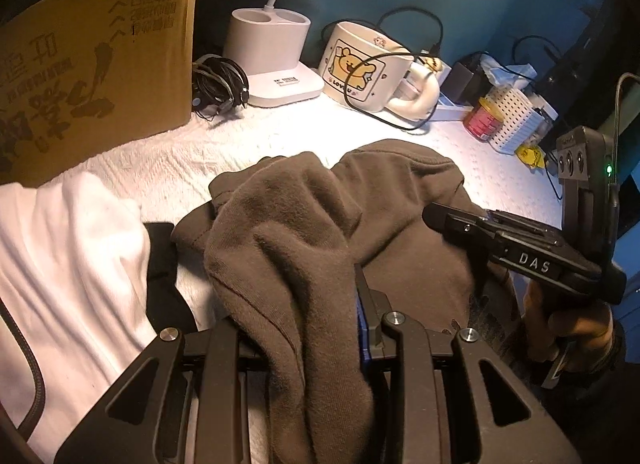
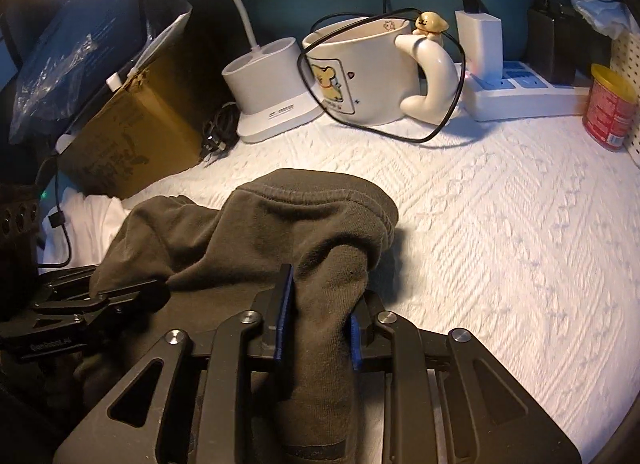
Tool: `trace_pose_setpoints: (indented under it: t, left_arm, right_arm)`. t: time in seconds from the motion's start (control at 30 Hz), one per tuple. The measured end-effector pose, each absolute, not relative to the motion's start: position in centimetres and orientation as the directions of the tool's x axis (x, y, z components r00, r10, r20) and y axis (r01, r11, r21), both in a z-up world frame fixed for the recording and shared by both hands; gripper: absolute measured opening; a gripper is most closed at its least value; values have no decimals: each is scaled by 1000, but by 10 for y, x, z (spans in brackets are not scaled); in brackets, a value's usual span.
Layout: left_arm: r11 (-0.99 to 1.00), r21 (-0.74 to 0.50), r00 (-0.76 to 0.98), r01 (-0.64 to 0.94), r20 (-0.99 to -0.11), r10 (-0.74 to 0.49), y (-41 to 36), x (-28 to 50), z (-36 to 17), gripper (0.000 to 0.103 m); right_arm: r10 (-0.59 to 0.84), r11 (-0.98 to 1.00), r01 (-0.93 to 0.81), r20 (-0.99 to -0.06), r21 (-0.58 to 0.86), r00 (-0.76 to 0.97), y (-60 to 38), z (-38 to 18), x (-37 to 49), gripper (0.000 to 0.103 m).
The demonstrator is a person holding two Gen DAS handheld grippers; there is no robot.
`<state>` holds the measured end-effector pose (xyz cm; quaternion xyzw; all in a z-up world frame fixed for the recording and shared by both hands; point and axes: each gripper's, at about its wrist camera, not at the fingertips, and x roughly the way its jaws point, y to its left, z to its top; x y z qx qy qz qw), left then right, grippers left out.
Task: Fold small clothes
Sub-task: 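Lower the held sweatshirt onto the bed beside the white cloth with both grippers, then open the left gripper while the right gripper opens, releasing the sweatshirt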
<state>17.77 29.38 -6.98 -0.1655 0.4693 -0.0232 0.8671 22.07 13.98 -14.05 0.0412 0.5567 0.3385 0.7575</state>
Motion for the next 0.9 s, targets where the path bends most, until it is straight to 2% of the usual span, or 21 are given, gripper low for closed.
trace_pose_setpoints:
  t: [0.27, 0.33, 0.37, 0.53, 0.67, 0.9]
  left_arm:
    - [936, -322, 576, -139, -795, -188, 298, 177, -63, 28]
    - [929, -342, 589, -145, -784, -197, 301, 175, -59, 28]
    - [929, -341, 594, -147, -781, -193, 301, 174, -56, 28]
    - [924, -331, 581, -190, -797, -166, 307, 176, -64, 28]
    - [936, -237, 580, -260, -814, -45, 312, 175, -67, 31]
    - [940, -187, 570, -284, -822, 9, 311, 173, -70, 32]
  right_arm:
    - [542, 783, -463, -821, 416, 180, 139, -141, 221, 30]
    - [521, 799, -457, -829, 391, 201, 138, -141, 222, 45]
    - [514, 805, -453, -831, 384, 210, 137, -141, 222, 48]
    - [516, 808, -445, -828, 387, 218, 135, -141, 225, 48]
    - [507, 812, -448, -832, 374, 226, 134, -141, 222, 48]
    - [469, 829, -455, -849, 327, 245, 132, -137, 212, 48]
